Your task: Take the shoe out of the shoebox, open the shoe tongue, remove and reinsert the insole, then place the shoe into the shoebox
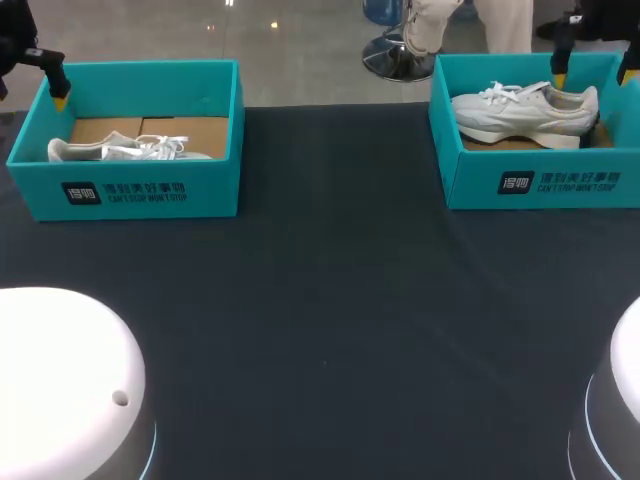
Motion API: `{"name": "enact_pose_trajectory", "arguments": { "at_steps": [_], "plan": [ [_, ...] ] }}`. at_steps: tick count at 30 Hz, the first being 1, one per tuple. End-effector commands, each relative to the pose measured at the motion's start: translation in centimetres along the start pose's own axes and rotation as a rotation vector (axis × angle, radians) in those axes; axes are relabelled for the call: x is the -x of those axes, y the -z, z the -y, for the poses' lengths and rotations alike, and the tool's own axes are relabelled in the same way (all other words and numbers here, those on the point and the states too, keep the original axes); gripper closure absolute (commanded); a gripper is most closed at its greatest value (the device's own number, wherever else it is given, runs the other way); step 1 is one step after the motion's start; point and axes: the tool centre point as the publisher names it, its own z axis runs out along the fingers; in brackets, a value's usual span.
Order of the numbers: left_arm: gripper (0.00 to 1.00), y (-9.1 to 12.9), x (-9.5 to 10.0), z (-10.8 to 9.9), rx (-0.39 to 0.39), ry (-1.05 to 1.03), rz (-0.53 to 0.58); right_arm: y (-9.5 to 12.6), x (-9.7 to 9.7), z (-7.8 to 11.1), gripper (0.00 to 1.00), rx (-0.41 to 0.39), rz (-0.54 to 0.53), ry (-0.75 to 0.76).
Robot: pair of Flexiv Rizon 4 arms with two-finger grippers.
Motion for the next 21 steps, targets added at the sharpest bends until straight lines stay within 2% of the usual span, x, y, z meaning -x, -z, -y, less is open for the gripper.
{"name": "enact_pose_trajectory", "arguments": {
  "at_steps": [1, 4, 10, 21],
  "plan": [
    [0.0, 0.0, 0.0, 0.1, 0.002, 0.0, -0.002, -2.1, 0.4, -2.8, 0.0, -0.02, 0.015, -0.059],
    [0.0, 0.0, 0.0, 0.1, 0.002, 0.0, -0.002, -3.2, 0.9, -4.3, 0.0, -0.004, 0.061, -0.087],
    [0.0, 0.0, 0.0, 0.1, 0.002, 0.0, -0.002, -5.6, 1.9, -7.1, 0.0, 0.017, 0.072, -0.107],
    [0.0, 0.0, 0.0, 0.1, 0.002, 0.0, -0.002, -9.5, 4.4, -10.4, 0.0, -0.001, 0.052, -0.188]
  ]
}}
